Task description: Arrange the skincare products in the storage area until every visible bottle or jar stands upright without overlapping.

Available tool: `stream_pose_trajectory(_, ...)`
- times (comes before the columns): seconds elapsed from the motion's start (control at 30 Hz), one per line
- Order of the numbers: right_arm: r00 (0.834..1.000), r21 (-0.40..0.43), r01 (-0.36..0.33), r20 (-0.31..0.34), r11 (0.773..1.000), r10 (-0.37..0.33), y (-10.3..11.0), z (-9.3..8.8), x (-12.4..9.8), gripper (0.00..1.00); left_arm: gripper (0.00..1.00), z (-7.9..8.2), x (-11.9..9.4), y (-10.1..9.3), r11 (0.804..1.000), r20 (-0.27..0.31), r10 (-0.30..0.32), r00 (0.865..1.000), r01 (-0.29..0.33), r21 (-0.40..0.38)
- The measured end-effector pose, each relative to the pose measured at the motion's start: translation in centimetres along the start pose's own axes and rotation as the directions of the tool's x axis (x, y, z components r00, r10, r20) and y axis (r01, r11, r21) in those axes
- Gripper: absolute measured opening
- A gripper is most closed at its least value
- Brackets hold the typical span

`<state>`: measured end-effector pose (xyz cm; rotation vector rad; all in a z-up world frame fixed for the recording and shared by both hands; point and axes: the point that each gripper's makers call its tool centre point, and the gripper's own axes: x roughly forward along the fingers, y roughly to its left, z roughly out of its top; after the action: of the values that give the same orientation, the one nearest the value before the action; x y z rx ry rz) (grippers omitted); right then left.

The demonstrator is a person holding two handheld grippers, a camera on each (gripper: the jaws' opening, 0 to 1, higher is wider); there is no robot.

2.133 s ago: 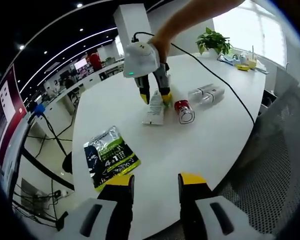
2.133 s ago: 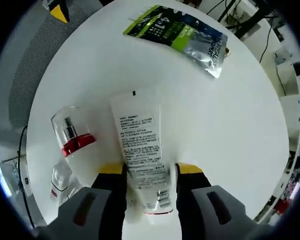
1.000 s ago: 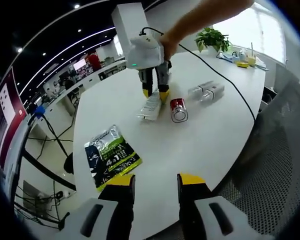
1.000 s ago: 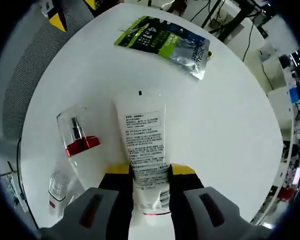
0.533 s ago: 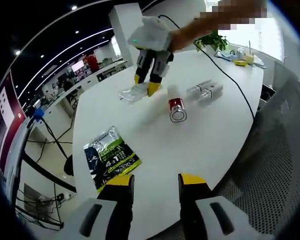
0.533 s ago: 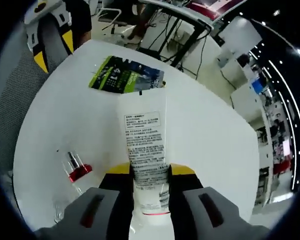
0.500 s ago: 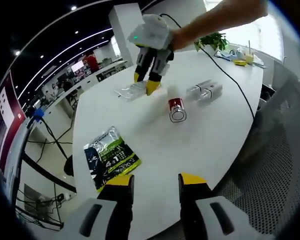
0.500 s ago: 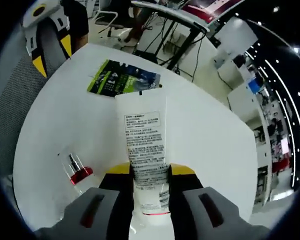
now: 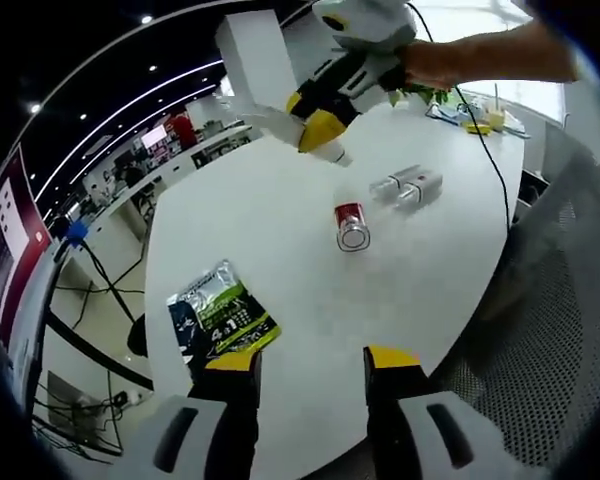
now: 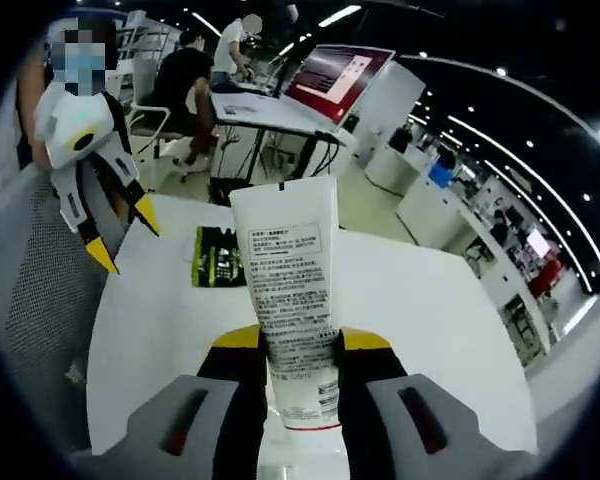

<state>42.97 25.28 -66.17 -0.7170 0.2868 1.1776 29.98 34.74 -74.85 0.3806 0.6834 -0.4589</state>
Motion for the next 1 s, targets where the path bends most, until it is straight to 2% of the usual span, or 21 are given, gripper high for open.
stream_pose_trajectory(0.1,0.999,0.069,-0.002,0.053,0.998,-0.002,1.7,0.8,-1.3,0.23,0.45,-0.2,0.0,0.2,1.000,-0.012,0.010,1.000,-0.010,0.005)
stream_pose_trajectory(0.23,0.997,0.124,0.016,0.078,0.992,-0.026,2.3,1.1,-2.2,0.23,0.47,0.2,-0.1,-0.4,0.998,-0.001,0.001,1.000,-0.001,0.065)
stream_pose_trajectory(0.27,0.994,0.169,0.024,0.098,0.985,-0.041,2.4,1.4,-2.6,0.23,0.47,0.3,-0.1,-0.4,0.998,0.001,0.002,1.000,-0.002,0.064)
stream_pose_trajectory(0.37,0.989,0.233,0.020,0.140,0.972,-0.054,2.9,1.9,-3.8,0.23,0.48,0.7,-0.2,-0.3,0.998,0.021,0.004,1.000,-0.006,0.062)
stream_pose_trajectory(0.47,0.984,0.291,-0.001,0.171,0.957,-0.051,3.5,2.2,-4.8,0.23,0.50,1.0,-0.3,-0.4,1.000,0.034,-0.009,0.999,0.009,0.011)
stream_pose_trajectory(0.5,0.982,0.303,-0.002,0.181,0.953,-0.055,3.6,2.3,-5.0,0.23,0.51,1.7,-0.5,-0.6,1.000,0.072,-0.019,0.997,0.020,-0.019)
stream_pose_trajectory(0.53,0.978,0.345,-0.015,0.201,0.938,-0.058,3.8,2.4,-5.4,0.23,0.51,2.1,-0.6,-0.5,0.999,0.092,-0.019,0.996,0.022,-0.028)
stream_pose_trajectory(0.57,0.976,0.356,-0.018,0.207,0.934,-0.061,3.8,2.4,-5.5,0.23,0.52,2.5,-0.8,-0.6,0.999,0.113,-0.030,0.993,0.035,-0.036)
stream_pose_trajectory(0.63,0.970,0.398,-0.031,0.233,0.917,-0.069,4.0,2.4,-6.1,0.23,0.58,3.4,-1.2,-0.8,0.997,0.148,-0.048,0.988,0.055,-0.047)
stream_pose_trajectory(0.7,0.966,0.414,-0.050,0.252,0.909,-0.062,4.3,2.4,-6.6,0.23,0.62,4.1,-1.6,-0.9,0.996,0.171,-0.064,0.983,0.074,-0.051)
stream_pose_trajectory(0.77,0.960,0.449,-0.075,0.272,0.890,-0.057,4.6,2.4,-7.0,0.23,0.62,5.0,-2.1,-1.5,0.988,0.215,-0.111,0.970,0.130,-0.078)
stream_pose_trajectory(0.8,0.957,0.466,-0.086,0.283,0.881,-0.056,4.8,2.5,-7.1,0.23,0.62,5.3,-2.5,-2.3,0.973,0.218,-0.164,0.962,0.194,-0.125)
stream_pose_trajectory(0.83,0.951,0.497,-0.110,0.305,0.861,-0.055,4.9,2.7,-7.2,0.23,0.62,5.7,-2.7,-2.5,0.970,0.229,-0.176,0.957,0.209,-0.128)
stream_pose_trajectory(0.87,0.947,0.510,-0.124,0.318,0.851,-0.052,5.1,2.8,-7.3,0.23,0.62,6.2,-2.9,-2.6,0.967,0.250,-0.184,0.951,0.220,-0.125)
stream_pose_trajectory(0.9,0.941,0.519,-0.144,0.335,0.842,-0.046,5.3,3.0,-7.5,0.24,0.63,7.0,-3.0,-2.9,0.963,0.277,-0.203,0.939,0.243,-0.117)
stream_pose_trajectory(0.97,0.937,0.519,-0.158,0.348,0.840,-0.038,5.5,3.2,-7.7,0.24,0.63,9.1,-3.6,-3.7,0.947,0.328,-0.236,0.915,0.292,-0.132)
stream_pose_trajectory(1.0,0.933,0.528,-0.172,0.357,0.831,-0.034,5.6,3.4,-7.9,0.24,0.64,10.3,-3.8,-4.5,0.923,0.370,-0.272,0.888,0.349,-0.159)
